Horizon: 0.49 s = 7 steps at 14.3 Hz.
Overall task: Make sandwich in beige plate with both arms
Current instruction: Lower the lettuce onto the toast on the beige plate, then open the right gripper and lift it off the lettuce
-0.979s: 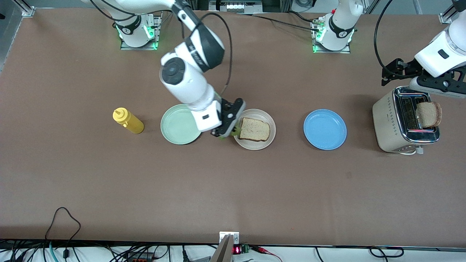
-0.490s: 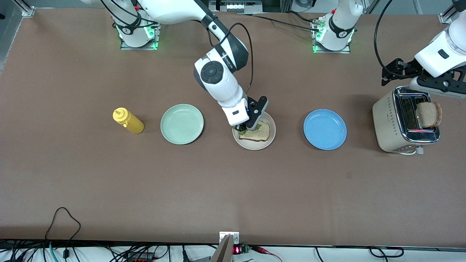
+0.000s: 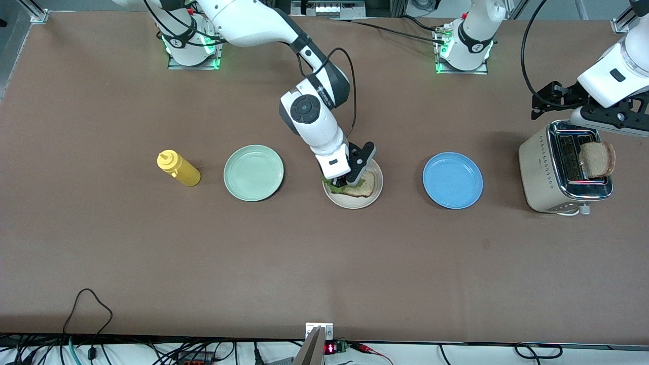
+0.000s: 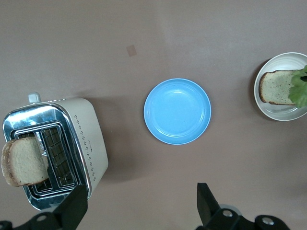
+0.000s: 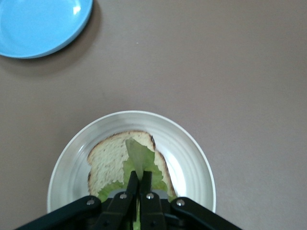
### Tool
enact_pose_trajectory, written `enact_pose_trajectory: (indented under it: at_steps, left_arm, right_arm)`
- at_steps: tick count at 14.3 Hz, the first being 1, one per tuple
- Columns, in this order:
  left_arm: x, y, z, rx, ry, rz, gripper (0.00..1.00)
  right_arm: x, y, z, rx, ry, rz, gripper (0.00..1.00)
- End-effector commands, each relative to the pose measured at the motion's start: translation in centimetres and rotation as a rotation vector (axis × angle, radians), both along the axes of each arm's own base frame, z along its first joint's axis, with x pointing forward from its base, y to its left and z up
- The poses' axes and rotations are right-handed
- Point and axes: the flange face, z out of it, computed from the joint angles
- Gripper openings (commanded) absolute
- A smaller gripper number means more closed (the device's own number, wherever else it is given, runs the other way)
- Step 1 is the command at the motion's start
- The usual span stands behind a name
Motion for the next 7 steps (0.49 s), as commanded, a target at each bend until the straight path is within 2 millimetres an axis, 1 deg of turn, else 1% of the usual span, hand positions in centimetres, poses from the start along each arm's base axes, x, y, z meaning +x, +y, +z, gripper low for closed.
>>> enact_pose_trajectory:
  at_steps: [1, 3, 5, 6, 7]
  left_arm:
    - [0.3, -0.1, 0.5, 0.006, 0.004, 0.006, 1.00]
    - [0.3, -0.1, 0.5, 0.006, 0.004, 0.006, 1.00]
    - [0.3, -0.1, 0.5, 0.006, 0.004, 0.006, 1.00]
    - [0.3, -0.1, 0.5, 0.006, 0.004, 0.006, 1.00]
    - [0.3, -0.1, 0.5, 0.006, 0.004, 0.006, 1.00]
  right_arm:
    - [0.0, 1.5, -1.1, 0.021, -0.029, -0.036, 0.00]
    - [0.2, 1.8, -1.3, 0.031, -0.028, -0.054, 0.00]
    - [0.5, 2.4, -1.0, 0.055, -0.042, -0.076, 0.00]
    - [0.4, 2.5, -1.2, 0.065, -0.056, -0.078, 0.12]
    - [0.2, 2.8, -1.2, 0.075, -0.069, -0.077, 0.65]
